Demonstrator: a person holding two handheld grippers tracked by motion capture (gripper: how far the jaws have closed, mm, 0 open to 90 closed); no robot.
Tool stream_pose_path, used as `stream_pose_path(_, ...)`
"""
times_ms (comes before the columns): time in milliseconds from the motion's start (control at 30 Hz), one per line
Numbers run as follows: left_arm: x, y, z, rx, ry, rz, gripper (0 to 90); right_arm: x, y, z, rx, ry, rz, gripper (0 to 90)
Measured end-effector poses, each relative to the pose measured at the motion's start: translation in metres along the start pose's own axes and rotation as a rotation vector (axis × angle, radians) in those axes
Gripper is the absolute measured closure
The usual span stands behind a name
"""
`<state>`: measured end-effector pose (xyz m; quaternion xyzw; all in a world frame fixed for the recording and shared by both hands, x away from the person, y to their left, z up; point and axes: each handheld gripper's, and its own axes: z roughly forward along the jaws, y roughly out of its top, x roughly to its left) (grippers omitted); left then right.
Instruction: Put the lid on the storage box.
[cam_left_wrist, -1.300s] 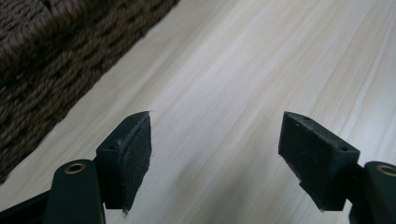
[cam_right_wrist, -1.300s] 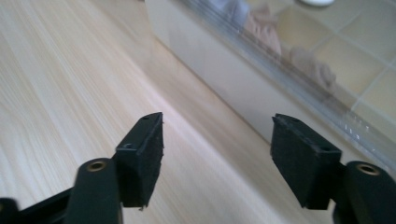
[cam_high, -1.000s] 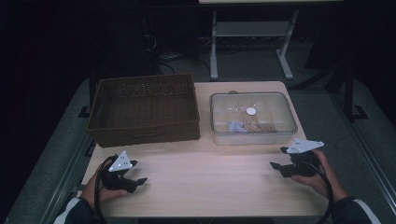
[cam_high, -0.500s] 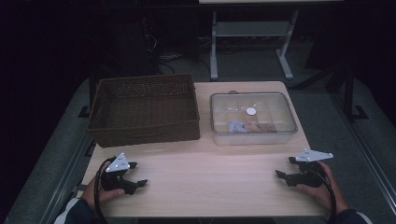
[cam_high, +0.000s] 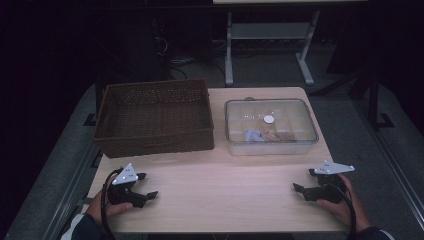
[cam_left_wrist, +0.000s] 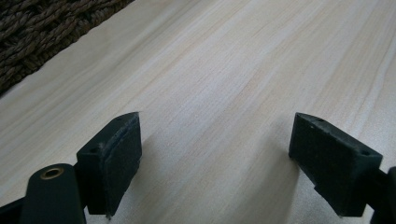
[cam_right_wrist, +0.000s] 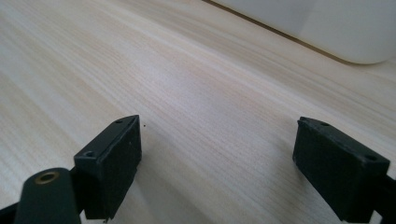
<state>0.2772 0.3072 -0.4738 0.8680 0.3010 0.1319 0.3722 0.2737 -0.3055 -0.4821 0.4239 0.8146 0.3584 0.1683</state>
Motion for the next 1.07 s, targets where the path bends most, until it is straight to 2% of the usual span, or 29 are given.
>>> stream_pose_path(100, 0.0, 0.0, 0.0002, -0.002, 0.002, -0.004, 16.2, 0.0026, 0.0017, 0.0017, 0.0, -0.022, 0.021, 14.4)
stream_pose_path(1067, 0.0015, 0.0017, 0.0024, -0.001, 0.036, -0.037, 14.9, 0.0017, 0.0031, 0.0033, 0.0, -0.037, 0.038, 14.2)
